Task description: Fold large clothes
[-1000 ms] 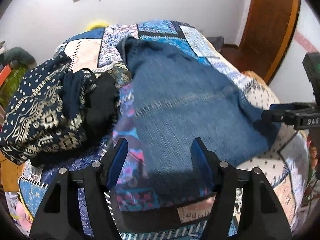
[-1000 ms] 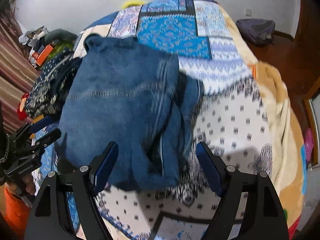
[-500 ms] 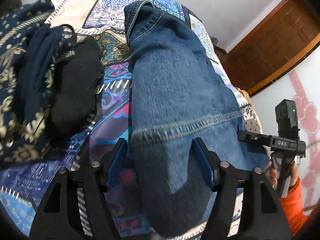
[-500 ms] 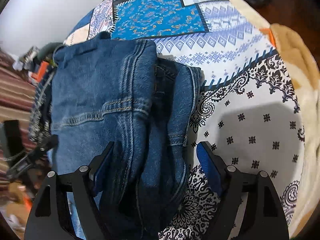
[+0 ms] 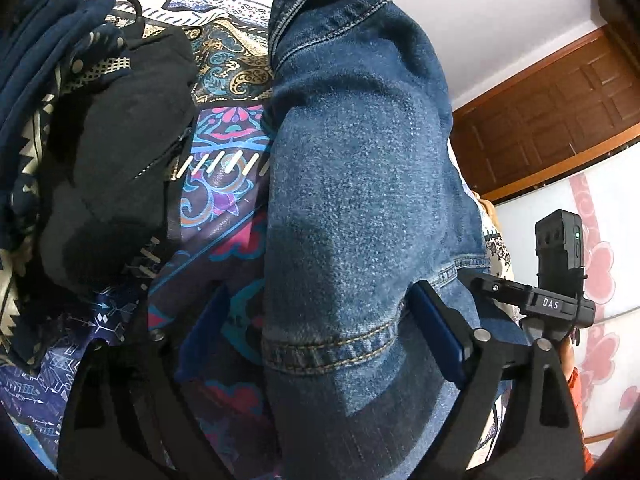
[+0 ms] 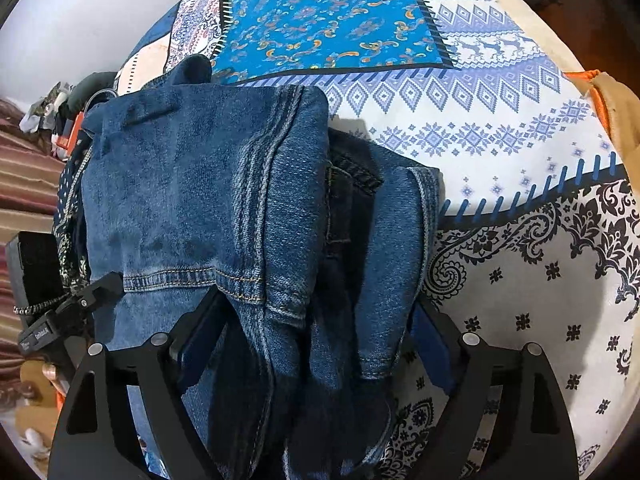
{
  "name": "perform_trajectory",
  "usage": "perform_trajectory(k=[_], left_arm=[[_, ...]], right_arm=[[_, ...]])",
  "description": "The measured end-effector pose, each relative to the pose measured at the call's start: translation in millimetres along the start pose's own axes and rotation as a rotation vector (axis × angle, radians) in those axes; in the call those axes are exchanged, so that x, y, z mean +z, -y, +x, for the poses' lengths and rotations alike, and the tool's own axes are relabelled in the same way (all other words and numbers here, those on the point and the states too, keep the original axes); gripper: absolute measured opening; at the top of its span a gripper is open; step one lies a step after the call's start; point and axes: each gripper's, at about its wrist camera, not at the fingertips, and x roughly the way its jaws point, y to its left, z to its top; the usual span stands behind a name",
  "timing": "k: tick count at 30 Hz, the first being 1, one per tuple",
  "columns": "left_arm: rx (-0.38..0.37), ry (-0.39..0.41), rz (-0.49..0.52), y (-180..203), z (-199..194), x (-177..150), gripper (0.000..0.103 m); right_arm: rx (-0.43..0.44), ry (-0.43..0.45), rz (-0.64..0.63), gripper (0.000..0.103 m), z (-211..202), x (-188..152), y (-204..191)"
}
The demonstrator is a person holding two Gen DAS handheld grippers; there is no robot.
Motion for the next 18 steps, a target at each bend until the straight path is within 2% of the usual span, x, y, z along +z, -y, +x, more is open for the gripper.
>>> perform_trajectory(k=[1,2,3,5,8,10,15,18], left_arm=[[-0.006,-0.007,0.005,1.9,0.9,-0.7,0.089],[-0.019,-0.019,0.013,4.5,2.6,-0.8,0.085],[-0.043,-0.033,0.021,8.3,3.8,-3.2,0.075],[-0.023,-0.024,0.045,13.5,5.3,-3.2,0.073],[0.010,-0.010,0.087,25.8,-1.4,-6.9,0.059],[0.011,-0.003,0.102,36.7,-8.5,-12.0,0.047],[0.061,0.037,0.176,64.2,-36.7,-26.0,0.042],[0.060,0.089,0.198,73.9,-68.0,-34.8,0.041]], right_arm=[[0.003,0.004,-0.003,0.079,-0.6,-1.4,-1.0],[0.019,0.008,-0.001,0.070,-1.7,-3.0,-1.6],[0.033,0.010,0.003,0.066,-2.2,-0.8,-3.2],[0.043,0.030,0.007,0.052,-8.4,-4.3,-6.2],[0.025,0.057,-0.025,0.034,-20.7,-11.8,-15.5],[0.026,0.072,-0.044,0.028,-32.7,-16.5,-21.7],[0.037,0.095,-0.095,0.023,-61.6,-27.9,-45.4],[0.021,0.121,-0.131,0.023,-78.0,-38.7,-63.4]])
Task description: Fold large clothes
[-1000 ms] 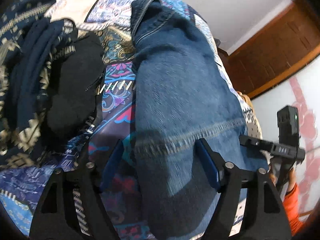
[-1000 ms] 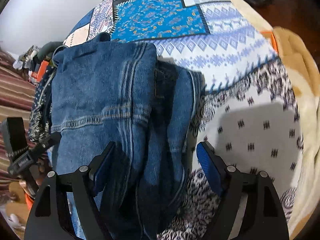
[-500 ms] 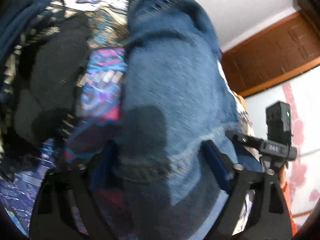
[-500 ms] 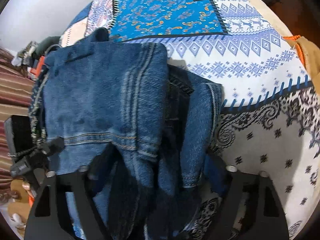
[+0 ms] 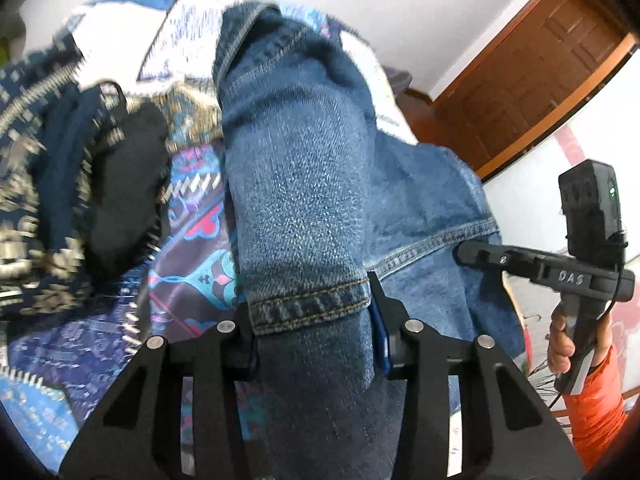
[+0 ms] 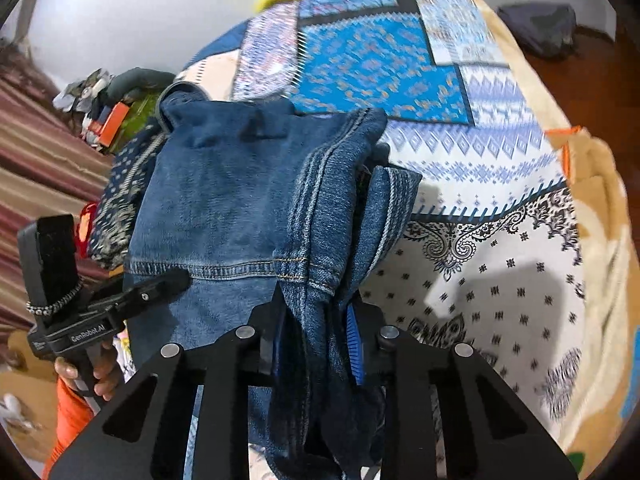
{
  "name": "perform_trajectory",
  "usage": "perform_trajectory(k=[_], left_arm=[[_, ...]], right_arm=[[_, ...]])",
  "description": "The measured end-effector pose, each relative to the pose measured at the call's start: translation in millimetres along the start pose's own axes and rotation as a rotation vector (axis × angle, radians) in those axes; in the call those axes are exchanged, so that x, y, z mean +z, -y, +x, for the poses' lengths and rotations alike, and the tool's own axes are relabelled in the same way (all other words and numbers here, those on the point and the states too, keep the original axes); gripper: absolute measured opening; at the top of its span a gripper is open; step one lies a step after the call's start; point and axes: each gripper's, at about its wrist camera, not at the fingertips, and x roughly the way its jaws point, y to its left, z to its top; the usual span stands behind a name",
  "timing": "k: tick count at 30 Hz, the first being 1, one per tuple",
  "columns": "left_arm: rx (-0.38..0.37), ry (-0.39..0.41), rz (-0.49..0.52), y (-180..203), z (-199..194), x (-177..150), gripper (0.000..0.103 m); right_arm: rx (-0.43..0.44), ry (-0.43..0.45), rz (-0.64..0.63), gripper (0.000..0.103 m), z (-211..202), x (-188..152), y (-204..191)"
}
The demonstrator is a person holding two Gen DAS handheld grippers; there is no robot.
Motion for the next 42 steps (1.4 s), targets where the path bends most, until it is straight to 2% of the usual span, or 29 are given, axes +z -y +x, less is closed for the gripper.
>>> perform_trajectory(k=[5,11,15,18,21,25,29,31,33,35,38,41,42], left_arm=[[-0.010,0.114,0.000,-5.9,-72.0,7.6,0.041],[0.021,0.251,-0.014,-28.8,-150.5,22.5,0.041],[0.075,0.348,-0.032,-64.5,-205.5,36.9,0.041],[0.107,0.383,-0.065,-97.6,-233.1,50.1,0.041],[0.139,0.401,-0.103,-136.7,-247.2,51.5,0.041],[0.178,0.367,-0.171,-190.5,-231.8,46.8,0.041],[0.224,0.277,-0.280,-252.5,-187.4,40.8,0.041],[0.227,0.231,-0.334,-284.5,-160.4,35.8,0.046],[0.248,0.233,-0.335,-296.1,-151.0,29.6,0.051],[0.245,0.243,-0.329,-299.2,-150.6,27.7,0.053],[0.279,0.236,-0.318,-293.4,-154.7,27.8,0.054],[0.420,0.245,-0.260,-266.1,-167.6,25.4,0.055],[0.447,0.249,-0.244,-263.2,-169.6,26.3,0.055]], right_arm=[[0.044,0.056,-0.043,0.022,-30.7,7.2,-34.9],[0.085,0.144,-0.167,0.022,-47.4,40.6,-116.3],[0.131,0.168,-0.227,0.022,-34.7,66.5,-164.4],[0.174,0.177,-0.269,0.022,-19.3,82.8,-198.3],[0.216,0.163,-0.294,0.022,12.9,101.6,-228.9],[0.239,0.118,-0.307,0.022,67.3,115.0,-246.9],[0.224,0.030,-0.266,0.022,136.5,119.0,-247.7],[0.163,-0.011,-0.267,0.024,172.6,117.6,-244.8],[0.103,-0.010,-0.293,0.029,193.6,111.9,-242.0],[0.082,0.007,-0.317,0.037,197.4,108.0,-240.1],[0.064,0.006,-0.326,0.038,189.6,104.5,-239.0],[0.019,0.017,-0.326,0.038,171.6,102.6,-242.0],[0.009,0.031,-0.335,0.038,160.8,99.6,-243.4]])
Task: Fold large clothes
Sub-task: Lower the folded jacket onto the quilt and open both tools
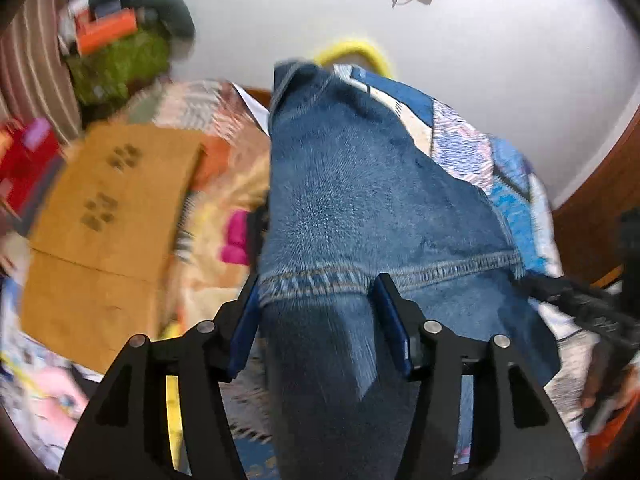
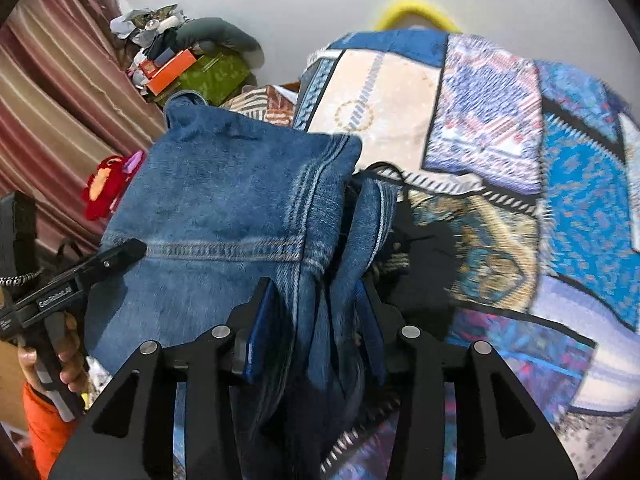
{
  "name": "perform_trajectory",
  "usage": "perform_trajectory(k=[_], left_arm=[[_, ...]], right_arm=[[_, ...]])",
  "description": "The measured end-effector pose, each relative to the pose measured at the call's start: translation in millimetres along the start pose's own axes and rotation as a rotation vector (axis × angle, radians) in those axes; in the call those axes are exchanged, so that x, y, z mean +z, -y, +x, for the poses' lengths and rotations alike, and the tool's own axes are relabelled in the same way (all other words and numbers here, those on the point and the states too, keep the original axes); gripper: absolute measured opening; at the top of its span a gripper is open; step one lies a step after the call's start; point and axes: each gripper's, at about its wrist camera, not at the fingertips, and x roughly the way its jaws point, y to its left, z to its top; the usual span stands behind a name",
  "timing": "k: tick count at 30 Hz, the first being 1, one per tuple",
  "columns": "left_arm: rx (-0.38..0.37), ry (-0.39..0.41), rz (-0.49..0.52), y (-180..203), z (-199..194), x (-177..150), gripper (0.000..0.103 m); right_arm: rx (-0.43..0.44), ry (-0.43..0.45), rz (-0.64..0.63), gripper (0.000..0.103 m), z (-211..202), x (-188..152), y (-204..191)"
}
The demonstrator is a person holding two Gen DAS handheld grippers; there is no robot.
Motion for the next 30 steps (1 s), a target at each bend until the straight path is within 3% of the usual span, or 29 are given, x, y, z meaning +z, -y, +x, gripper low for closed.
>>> perform_trajectory(k=[5,11,15,18,26,30], left_arm=[[0.052,0.083,0.090,27.3,-56.7,-13.4,0.055],[-0.012,0.280,0.139,62.0,-174.2,-39.1,0.055],[-0.059,0.412,0.158,77.8,-247.3,-65.6,0.055],[-0.051,0.527,0.186,92.1,-296.8,-93.4,0.055],[0.021,0.765,0.223,120.0,-367.9,-186.7,0.055],[0.003,0.820,0.192,125.1,-381.2,-228.3,0.057]], right_arm=[[-0.012,0.087,-0.035,0.038,-54.2,-9.3,-10.3],[-0.007,0.271,-0.131,0.038,-140.2,-29.7,-45.5],[0.048,0.410,-0.180,0.038,-204.0,-59.7,-76.4],[0.062,0.506,-0.231,0.038,-240.7,-85.7,-100.8],[0.059,0.743,-0.306,0.041,-297.8,-167.4,-143.9],[-0.015,0.822,-0.337,0.051,-306.8,-199.1,-159.1]])
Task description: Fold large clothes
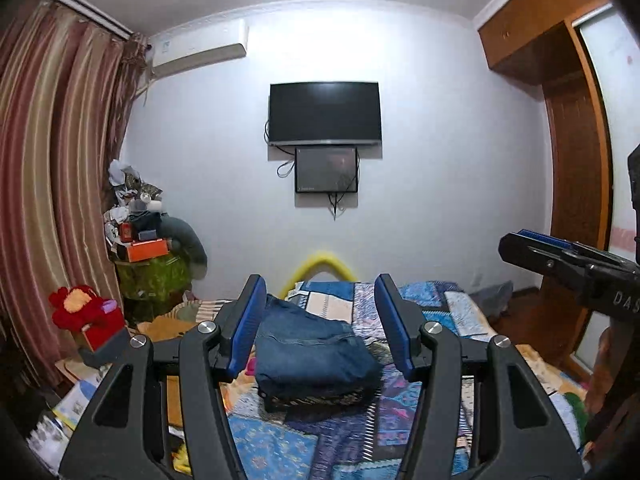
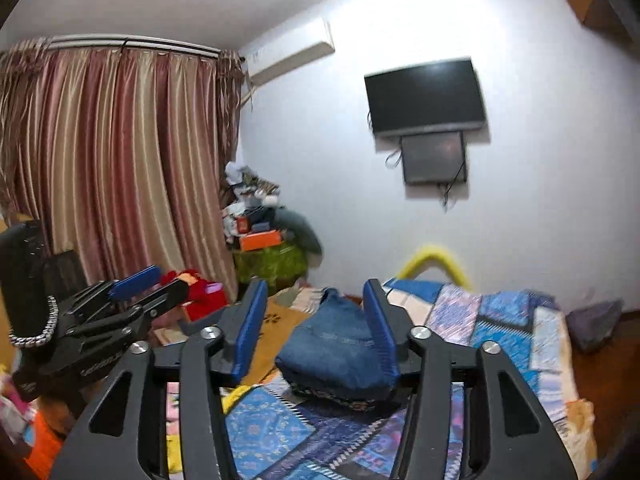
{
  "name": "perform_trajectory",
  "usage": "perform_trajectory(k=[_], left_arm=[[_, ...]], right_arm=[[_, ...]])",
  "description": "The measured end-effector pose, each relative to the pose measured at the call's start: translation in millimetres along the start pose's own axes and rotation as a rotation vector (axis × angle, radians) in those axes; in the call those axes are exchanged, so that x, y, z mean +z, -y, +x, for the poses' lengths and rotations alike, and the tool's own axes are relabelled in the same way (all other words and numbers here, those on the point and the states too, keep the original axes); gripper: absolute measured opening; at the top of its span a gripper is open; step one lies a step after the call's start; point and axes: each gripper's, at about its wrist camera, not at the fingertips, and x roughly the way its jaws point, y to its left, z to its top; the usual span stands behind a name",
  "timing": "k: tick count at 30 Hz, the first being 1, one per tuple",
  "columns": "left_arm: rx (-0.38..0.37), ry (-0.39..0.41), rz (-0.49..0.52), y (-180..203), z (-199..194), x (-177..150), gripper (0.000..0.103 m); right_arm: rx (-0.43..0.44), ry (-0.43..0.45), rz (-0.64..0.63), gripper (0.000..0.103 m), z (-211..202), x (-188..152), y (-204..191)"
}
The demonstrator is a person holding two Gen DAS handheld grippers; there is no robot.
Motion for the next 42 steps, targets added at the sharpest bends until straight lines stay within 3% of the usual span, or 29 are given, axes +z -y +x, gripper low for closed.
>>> perform_trajectory(k=[2,4,7,9,23,42], left_arm=[[0.001,0.015,-0.017,1.3,-9.8,-5.1,0.063],[0.028,0.034,-0.034,3.2,-19.6,-9.6,0.075],[0.073,0.064,-0.040,5.4,-30.7,-14.1,0.095],[0.088,0.074,-0.055,3.5,-36.5,-16.8,0.100],[0.124,0.041,-0.072,1.0,-41.8,-29.3,0.101],[0.103,0.013,-0.074,3.8,-34.3,-37.2,0.102]], right_arm=[[-0.035,0.038,-0.037,0.070,-12.2,-3.8,-11.1],[-0.060,0.064,-0.050,0.086,-19.2,-8.5,-18.1],[-0.081,0.083,-0.052,0.092,-22.9,-12.2,-21.5],[-0.089,0.076,-0.041,0.103,-20.9,-12.6,-19.3],[-0.109,0.037,0.026,0.103,-22.1,-23.1,-8.2],[-0.118,-0.009,0.025,0.103,-29.4,-32.4,-8.3]])
